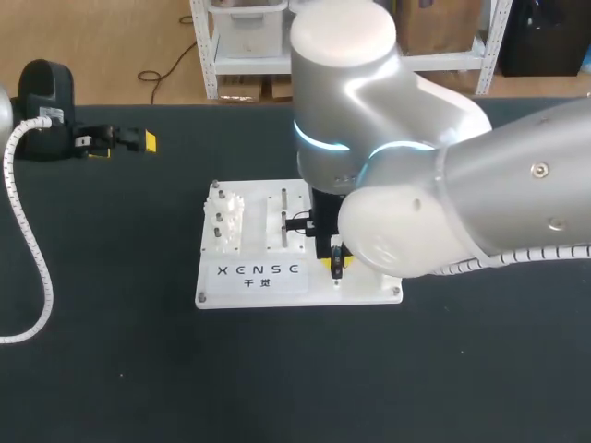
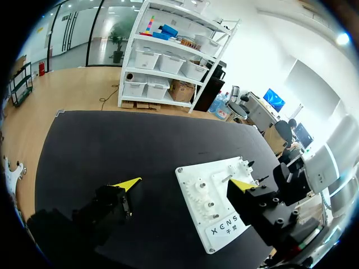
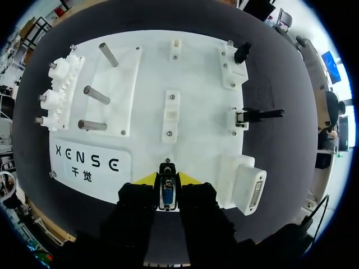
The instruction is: Insert the USB connector, Ethernet cable, and multi-pin plug into their matching sockets one by one.
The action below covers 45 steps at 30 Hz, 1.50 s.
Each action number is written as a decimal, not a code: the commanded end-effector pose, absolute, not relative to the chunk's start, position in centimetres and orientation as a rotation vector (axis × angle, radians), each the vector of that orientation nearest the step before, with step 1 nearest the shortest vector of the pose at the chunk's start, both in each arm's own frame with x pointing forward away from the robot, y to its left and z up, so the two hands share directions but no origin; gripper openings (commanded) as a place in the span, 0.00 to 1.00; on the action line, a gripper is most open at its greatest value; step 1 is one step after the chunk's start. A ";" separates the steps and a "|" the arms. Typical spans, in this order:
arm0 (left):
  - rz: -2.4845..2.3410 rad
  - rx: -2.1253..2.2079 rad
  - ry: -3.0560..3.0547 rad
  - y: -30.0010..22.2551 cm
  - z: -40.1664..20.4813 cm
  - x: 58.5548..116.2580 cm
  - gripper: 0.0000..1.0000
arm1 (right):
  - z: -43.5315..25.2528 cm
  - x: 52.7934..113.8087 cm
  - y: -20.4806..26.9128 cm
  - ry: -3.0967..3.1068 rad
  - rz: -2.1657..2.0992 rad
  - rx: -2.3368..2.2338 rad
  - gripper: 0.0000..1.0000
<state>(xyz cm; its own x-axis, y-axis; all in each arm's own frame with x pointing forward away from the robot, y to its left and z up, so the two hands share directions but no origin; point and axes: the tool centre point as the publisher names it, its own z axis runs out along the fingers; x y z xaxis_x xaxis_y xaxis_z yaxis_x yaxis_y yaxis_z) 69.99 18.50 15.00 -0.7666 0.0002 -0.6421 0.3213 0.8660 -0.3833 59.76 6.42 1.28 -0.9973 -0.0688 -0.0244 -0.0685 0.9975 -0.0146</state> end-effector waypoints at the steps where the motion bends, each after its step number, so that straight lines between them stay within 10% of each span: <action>1: -0.636 0.232 2.374 18.5 15.0 70.0 1.00 | 2.0 59.6 6.0 3.098 -0.009 -0.110 0.00; 45: -0.636 0.232 2.374 18.5 15.0 70.0 1.00 | 7.4 60.0 -0.4 3.015 0.011 -0.052 0.00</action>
